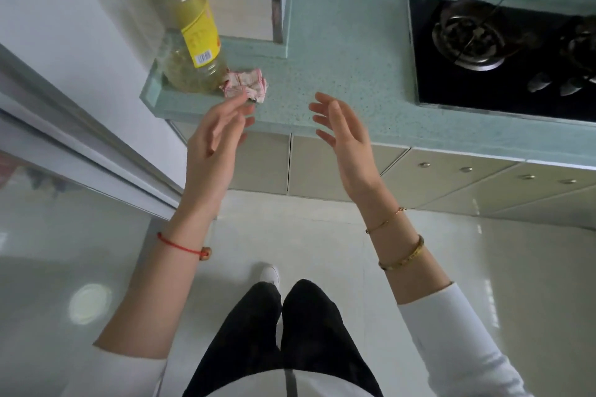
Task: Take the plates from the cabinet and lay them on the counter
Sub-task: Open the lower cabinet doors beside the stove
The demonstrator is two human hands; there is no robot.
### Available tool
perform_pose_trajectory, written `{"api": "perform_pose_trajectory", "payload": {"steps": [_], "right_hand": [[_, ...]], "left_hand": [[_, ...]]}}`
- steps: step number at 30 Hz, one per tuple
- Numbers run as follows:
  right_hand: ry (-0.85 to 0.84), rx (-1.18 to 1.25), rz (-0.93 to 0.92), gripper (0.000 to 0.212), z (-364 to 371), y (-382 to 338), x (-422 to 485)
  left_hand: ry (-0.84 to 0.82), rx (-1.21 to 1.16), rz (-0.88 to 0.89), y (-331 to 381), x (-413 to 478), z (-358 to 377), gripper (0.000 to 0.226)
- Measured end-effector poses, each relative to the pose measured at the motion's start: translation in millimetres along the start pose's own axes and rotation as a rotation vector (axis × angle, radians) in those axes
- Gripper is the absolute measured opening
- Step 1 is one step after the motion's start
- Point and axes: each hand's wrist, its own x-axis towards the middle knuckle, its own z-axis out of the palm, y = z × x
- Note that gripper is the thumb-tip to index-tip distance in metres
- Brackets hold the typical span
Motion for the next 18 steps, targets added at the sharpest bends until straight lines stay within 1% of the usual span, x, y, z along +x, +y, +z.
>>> {"api": "perform_pose_trajectory", "payload": {"steps": [5, 15, 17, 18], "right_hand": [[-0.002, 0.002, -0.051, 0.034, -2, 67, 12], [0.026, 0.014, -0.197, 0.028, -11, 238, 64], [0.017, 0.023, -0.237, 0.029, -10, 268, 76], [0.008, 0.025, -0.254, 0.030, -10, 282, 81]], "left_hand": [[0.005, -0.021, 0.039, -71, 10, 6, 0.033], [-0.022, -0.041, 0.188, -245, 37, 33, 0.032], [-0.005, -0.100, 0.173, -273, 48, 39, 0.032], [0.012, -0.163, 0.130, -285, 54, 43, 0.032]]}}
